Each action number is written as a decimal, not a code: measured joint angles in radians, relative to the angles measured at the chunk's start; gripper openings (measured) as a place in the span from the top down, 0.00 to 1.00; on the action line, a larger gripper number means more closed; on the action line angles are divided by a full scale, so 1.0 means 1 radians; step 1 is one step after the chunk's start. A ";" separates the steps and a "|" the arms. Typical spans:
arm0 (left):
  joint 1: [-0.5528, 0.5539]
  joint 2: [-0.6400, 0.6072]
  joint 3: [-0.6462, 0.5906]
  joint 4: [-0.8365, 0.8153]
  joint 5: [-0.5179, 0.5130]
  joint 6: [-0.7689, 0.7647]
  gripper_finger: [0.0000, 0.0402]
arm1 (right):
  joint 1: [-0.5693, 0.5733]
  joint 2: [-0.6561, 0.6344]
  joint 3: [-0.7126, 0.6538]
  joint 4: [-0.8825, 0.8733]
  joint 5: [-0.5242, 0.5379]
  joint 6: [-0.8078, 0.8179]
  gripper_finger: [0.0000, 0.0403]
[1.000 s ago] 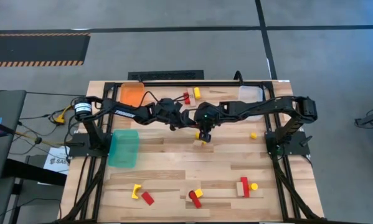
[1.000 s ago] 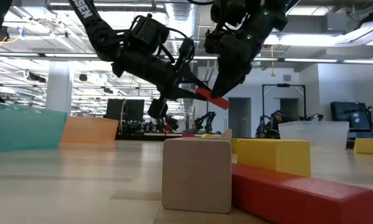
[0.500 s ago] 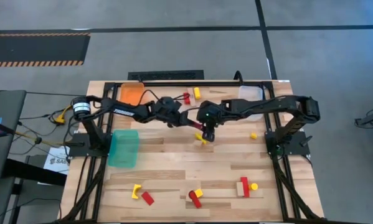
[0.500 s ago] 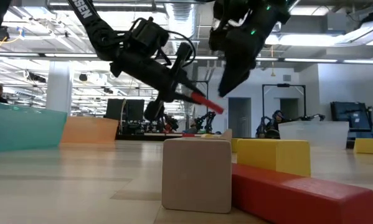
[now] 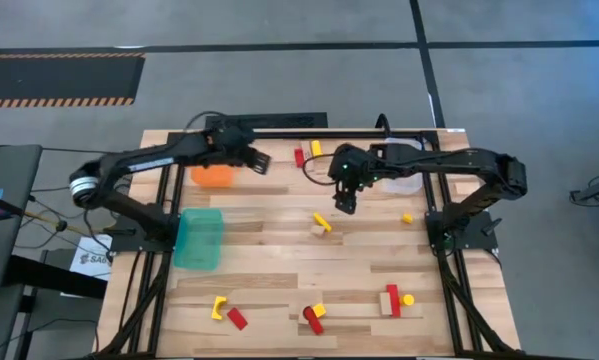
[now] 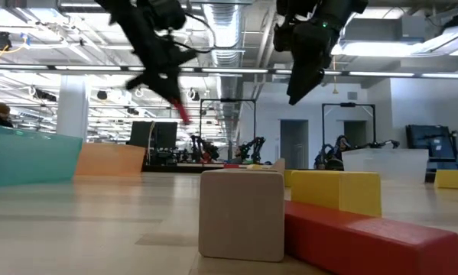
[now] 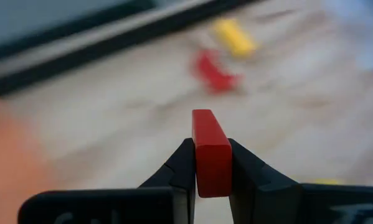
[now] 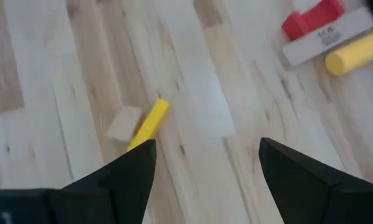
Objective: Sort & place blocks by color
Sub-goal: Put the red wooden block into the orange bin, then put the yellow wooden block into the green bin
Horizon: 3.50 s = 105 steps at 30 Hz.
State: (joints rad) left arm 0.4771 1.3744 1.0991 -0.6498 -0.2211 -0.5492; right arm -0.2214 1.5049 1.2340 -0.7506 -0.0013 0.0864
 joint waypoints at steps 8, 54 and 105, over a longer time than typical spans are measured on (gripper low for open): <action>0.156 -0.122 0.005 -0.317 -0.212 0.084 0.91 | -0.008 0.022 -0.001 0.041 0.000 0.022 0.25; -0.005 -0.113 -0.142 0.185 0.394 0.555 0.35 | 0.211 0.021 0.000 -0.336 -0.042 0.519 0.25; -0.074 -0.112 -0.293 0.553 0.601 0.519 0.43 | 0.888 0.022 -0.412 0.047 -0.442 1.704 0.33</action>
State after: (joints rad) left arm 0.4030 1.2621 0.8059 -0.0973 0.3798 -0.0302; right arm 0.6662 1.5272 0.8223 -0.7034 -0.4436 1.7899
